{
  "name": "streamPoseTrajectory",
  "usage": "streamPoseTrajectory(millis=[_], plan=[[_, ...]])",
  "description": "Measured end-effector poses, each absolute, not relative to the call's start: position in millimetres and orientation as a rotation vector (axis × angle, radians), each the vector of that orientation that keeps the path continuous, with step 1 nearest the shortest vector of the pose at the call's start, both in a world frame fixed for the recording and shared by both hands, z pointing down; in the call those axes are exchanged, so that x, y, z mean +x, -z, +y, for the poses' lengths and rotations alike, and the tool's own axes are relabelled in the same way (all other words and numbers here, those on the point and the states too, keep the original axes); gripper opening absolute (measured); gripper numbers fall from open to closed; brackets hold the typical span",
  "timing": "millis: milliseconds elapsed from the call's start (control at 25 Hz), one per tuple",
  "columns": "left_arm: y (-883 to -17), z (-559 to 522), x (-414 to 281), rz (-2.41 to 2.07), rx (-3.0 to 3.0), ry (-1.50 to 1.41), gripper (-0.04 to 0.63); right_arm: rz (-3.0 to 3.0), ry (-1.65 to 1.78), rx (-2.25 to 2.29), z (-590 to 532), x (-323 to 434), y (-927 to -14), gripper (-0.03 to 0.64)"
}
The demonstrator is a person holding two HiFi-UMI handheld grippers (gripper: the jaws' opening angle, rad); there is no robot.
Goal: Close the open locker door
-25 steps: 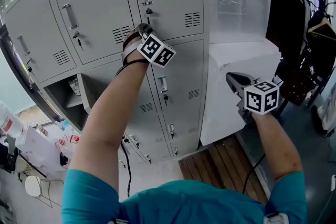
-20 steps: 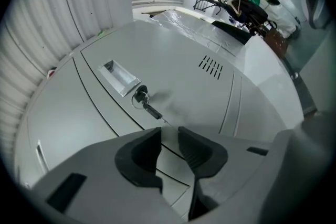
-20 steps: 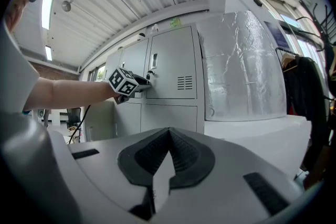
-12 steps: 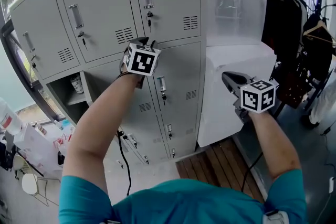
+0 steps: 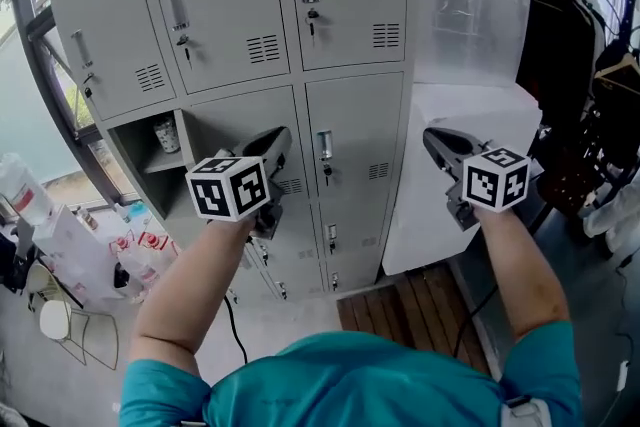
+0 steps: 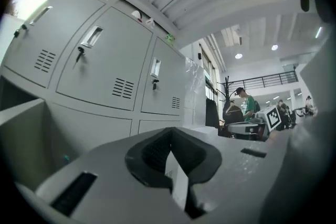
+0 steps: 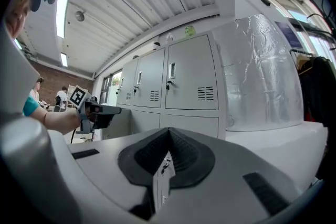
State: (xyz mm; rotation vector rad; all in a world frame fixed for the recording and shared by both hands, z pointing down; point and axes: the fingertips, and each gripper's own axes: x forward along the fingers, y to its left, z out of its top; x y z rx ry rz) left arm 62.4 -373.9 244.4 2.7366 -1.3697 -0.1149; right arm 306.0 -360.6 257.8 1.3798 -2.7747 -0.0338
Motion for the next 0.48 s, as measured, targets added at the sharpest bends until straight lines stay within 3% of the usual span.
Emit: streamPoseTrajectory(millis=[480], plan=[[-275,-341,47,-1.312,2.709,0.164,0.003,-2.801,0.034,1.303,-349,284,-265,-0.011]])
